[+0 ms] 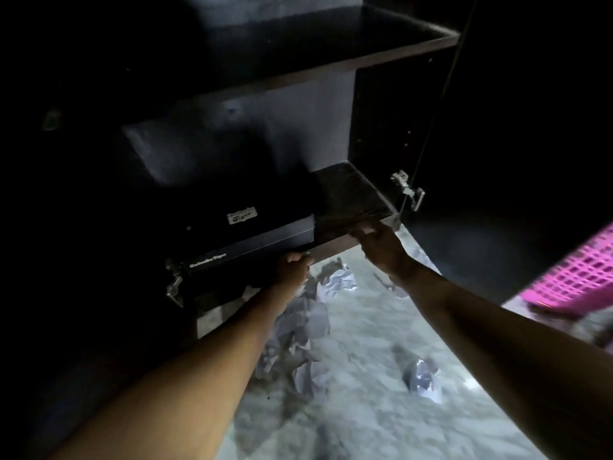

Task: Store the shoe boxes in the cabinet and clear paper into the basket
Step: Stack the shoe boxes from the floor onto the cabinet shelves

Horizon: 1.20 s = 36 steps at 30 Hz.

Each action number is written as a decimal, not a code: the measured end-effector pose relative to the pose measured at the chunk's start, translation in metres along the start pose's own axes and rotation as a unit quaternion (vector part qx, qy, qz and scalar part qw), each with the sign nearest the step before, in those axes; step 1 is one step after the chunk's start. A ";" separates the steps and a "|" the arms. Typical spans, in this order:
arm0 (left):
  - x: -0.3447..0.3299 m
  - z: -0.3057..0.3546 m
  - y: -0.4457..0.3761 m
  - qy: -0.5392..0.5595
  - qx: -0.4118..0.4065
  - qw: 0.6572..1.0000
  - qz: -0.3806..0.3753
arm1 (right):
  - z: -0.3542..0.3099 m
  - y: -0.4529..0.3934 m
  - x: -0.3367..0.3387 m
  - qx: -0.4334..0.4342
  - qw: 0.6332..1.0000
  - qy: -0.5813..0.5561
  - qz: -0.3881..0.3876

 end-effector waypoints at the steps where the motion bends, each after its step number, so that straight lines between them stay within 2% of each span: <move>1: -0.012 0.007 0.005 -0.015 -0.019 0.999 -0.023 | 0.003 0.012 0.011 -0.012 1.000 -0.010 0.000; 5: -0.065 0.035 0.037 -0.063 -0.087 0.989 -0.103 | -0.012 0.071 0.078 -0.051 0.998 0.013 0.030; 11: -0.154 0.064 0.113 -0.104 -0.147 0.955 -0.237 | -0.016 0.192 0.194 -0.054 0.990 0.100 0.084; 13: -0.190 0.069 0.147 -0.140 -0.173 0.930 -0.293 | -0.004 0.242 0.234 -0.092 0.982 0.105 0.127; 17: -0.254 0.070 0.198 -0.184 -0.207 0.894 -0.352 | 0.019 0.331 0.298 -0.121 0.958 0.139 0.220; 20: -0.304 0.071 0.243 -0.198 -0.220 0.867 -0.402 | 0.039 0.412 0.340 -0.123 0.915 0.169 0.345; 24: -0.372 0.063 0.301 -0.195 -0.235 0.840 -0.448 | 0.081 0.510 0.385 -0.156 0.810 0.194 0.531; 27: -0.419 0.052 0.328 -0.163 -0.236 0.840 -0.460 | 0.115 0.570 0.404 -0.214 0.743 0.174 0.610; 31: -0.467 0.036 0.344 -0.209 -0.236 0.814 -0.488 | 0.173 0.629 0.416 -0.297 0.648 0.073 0.698; 33: -0.480 0.029 0.347 -0.232 -0.220 0.800 -0.508 | 0.193 0.634 0.411 -0.318 0.640 -0.029 0.699; 36: -0.486 0.018 0.348 -0.253 -0.210 0.793 -0.513 | 0.206 0.626 0.399 -0.323 0.679 -0.130 0.646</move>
Point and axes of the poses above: each hand's wrist, its own y-axis away from the middle knuckle, its own x-axis out of the back of the hand, z = x × y, the point moved 1 cm from there along -y, towards the middle knuckle, and after that the axes turned 13 degrees about -y, right-handed, at the moved point
